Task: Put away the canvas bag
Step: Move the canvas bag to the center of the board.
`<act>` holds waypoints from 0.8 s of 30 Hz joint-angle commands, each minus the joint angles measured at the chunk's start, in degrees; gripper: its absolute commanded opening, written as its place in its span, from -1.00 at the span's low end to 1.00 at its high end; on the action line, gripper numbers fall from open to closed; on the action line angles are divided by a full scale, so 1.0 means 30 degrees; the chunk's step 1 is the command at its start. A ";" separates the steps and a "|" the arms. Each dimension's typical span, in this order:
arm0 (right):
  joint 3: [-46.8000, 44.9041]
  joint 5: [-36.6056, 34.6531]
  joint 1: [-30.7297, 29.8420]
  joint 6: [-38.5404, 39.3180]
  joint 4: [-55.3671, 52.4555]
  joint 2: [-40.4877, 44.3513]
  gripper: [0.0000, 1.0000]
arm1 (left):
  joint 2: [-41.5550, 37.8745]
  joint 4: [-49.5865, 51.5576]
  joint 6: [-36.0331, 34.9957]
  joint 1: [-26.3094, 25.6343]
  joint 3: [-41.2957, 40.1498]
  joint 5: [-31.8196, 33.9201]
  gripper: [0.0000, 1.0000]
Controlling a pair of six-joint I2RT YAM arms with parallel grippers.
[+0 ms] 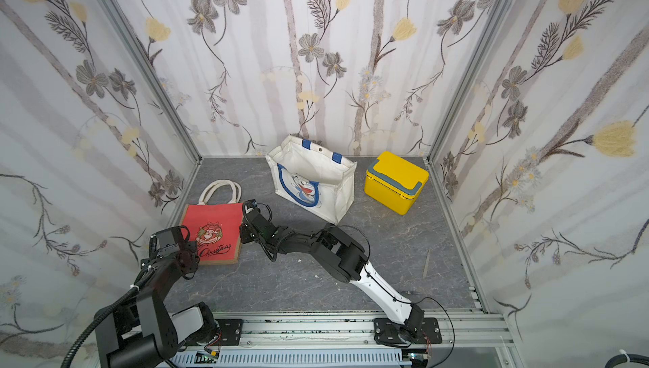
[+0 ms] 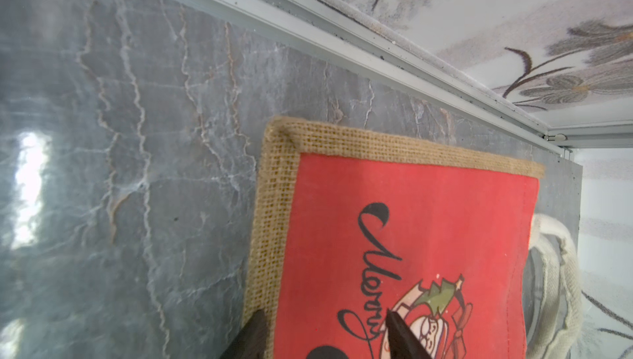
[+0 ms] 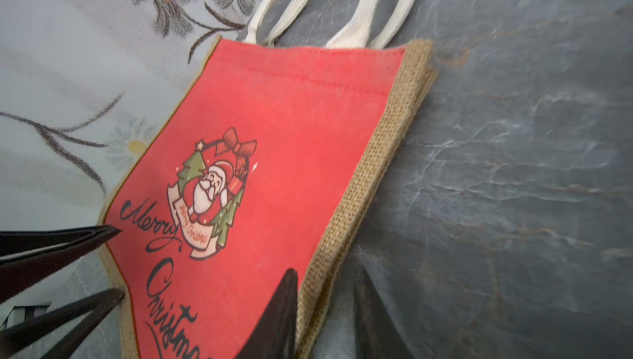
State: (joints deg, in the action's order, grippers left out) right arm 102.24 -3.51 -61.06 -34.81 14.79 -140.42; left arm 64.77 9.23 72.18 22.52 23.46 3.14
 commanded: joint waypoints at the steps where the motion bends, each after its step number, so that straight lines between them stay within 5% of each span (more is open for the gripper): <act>1: -0.0114 -0.0684 -0.0060 0.0721 -0.0435 0.0845 0.07 | -0.0497 0.2579 0.0852 -0.0125 -0.0035 -0.0709 0.42; 7: -0.3493 -0.2556 -0.0470 0.1166 0.0638 0.4306 0.69 | -0.1952 0.3836 0.0047 -0.0125 0.0844 -0.0014 0.88; 10: -0.5007 -0.3714 -0.0535 0.2066 0.0989 0.6172 0.88 | -0.2879 0.4607 -0.0252 -0.0125 0.1399 0.0343 0.93; 20: -0.7786 -0.6824 -0.0449 0.6882 0.0848 1.1604 0.96 | -0.4580 0.4961 -0.3602 -0.0155 0.3519 0.0435 1.00; 24: -0.7127 -0.8527 -0.0093 0.8813 -0.0829 1.2806 0.99 | -0.6536 0.0678 -0.7017 -0.0154 0.2753 -0.1326 1.00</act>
State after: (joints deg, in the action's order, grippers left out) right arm 79.61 -23.33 -61.91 -15.16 15.49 -103.55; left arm 47.64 20.36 59.72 22.06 32.80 3.33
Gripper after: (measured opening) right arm 0.998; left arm 0.996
